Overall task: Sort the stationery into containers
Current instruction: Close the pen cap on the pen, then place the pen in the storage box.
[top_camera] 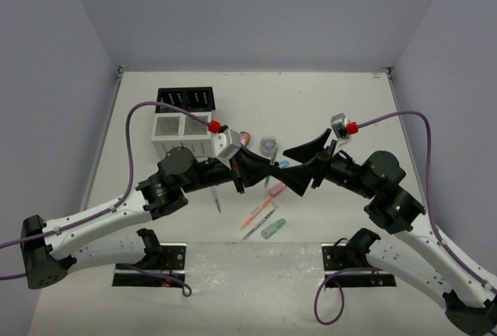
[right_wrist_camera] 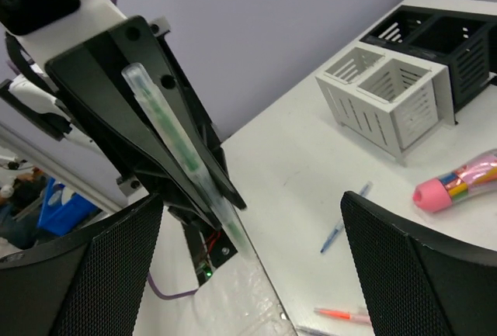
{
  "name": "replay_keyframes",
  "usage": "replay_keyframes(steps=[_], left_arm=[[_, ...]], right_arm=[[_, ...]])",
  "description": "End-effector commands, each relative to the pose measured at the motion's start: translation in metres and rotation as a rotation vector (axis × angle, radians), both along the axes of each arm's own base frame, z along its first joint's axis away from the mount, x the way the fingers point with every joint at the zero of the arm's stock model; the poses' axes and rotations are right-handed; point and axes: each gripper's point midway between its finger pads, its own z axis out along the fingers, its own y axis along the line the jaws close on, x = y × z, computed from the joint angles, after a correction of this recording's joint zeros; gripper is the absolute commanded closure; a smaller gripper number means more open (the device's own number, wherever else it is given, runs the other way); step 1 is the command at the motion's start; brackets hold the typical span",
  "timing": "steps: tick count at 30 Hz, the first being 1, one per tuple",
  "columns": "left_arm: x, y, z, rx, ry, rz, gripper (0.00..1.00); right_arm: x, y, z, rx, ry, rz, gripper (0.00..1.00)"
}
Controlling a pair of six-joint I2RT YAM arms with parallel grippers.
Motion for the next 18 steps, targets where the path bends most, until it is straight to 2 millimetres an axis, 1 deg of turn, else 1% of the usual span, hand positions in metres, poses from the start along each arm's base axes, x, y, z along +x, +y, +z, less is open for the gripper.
replay_keyframes(steps=[1, 3, 6, 9, 10, 11, 13, 14, 15, 16, 17, 18], left_arm=[[0.016, 0.009, 0.017, -0.057, -0.039, 0.102, 1.00], [0.029, 0.014, 0.013, -0.040, -0.027, 0.176, 1.00], [0.074, 0.036, 0.006, -0.023, 0.014, 0.407, 1.00], [0.113, 0.063, 0.002, -0.029, 0.040, 0.598, 1.00], [0.131, 0.079, 0.009, -0.041, 0.052, 0.694, 1.00], [0.151, 0.098, 0.010, -0.038, 0.067, 0.830, 1.00], [0.184, 0.136, 0.013, -0.006, 0.040, 1.061, 1.00], [0.202, 0.158, 0.022, 0.004, 0.017, 1.168, 1.00], [0.218, 0.176, 0.034, 0.002, -0.005, 1.261, 1.00], [0.230, 0.188, 0.038, 0.000, -0.018, 1.312, 1.00], [0.243, 0.200, 0.028, 0.041, -0.020, 1.361, 1.00], [0.265, 0.226, 0.032, 0.029, -0.045, 1.455, 1.00]], right_arm=[[-0.001, -0.022, 0.017, -0.011, -0.034, -0.092, 0.01], [-0.002, -0.033, 0.023, -0.013, -0.049, -0.137, 0.01], [0.000, -0.053, 0.029, -0.019, -0.070, -0.231, 0.01], [0.001, -0.068, 0.026, -0.030, -0.071, -0.297, 0.01], [0.001, -0.070, 0.024, -0.033, -0.069, -0.305, 0.01], [0.001, -0.071, 0.022, -0.034, -0.067, -0.308, 0.01], [0.001, -0.069, 0.017, -0.040, -0.059, -0.301, 0.01], [0.000, -0.068, 0.013, -0.046, -0.052, -0.291, 0.01], [-0.001, -0.065, 0.009, -0.051, -0.046, -0.278, 0.01], [-0.002, -0.062, 0.006, -0.057, -0.041, -0.259, 0.01], [-0.002, -0.062, 0.002, -0.062, -0.035, -0.258, 0.01], [-0.003, -0.058, -0.005, -0.071, -0.024, -0.240, 0.01]])
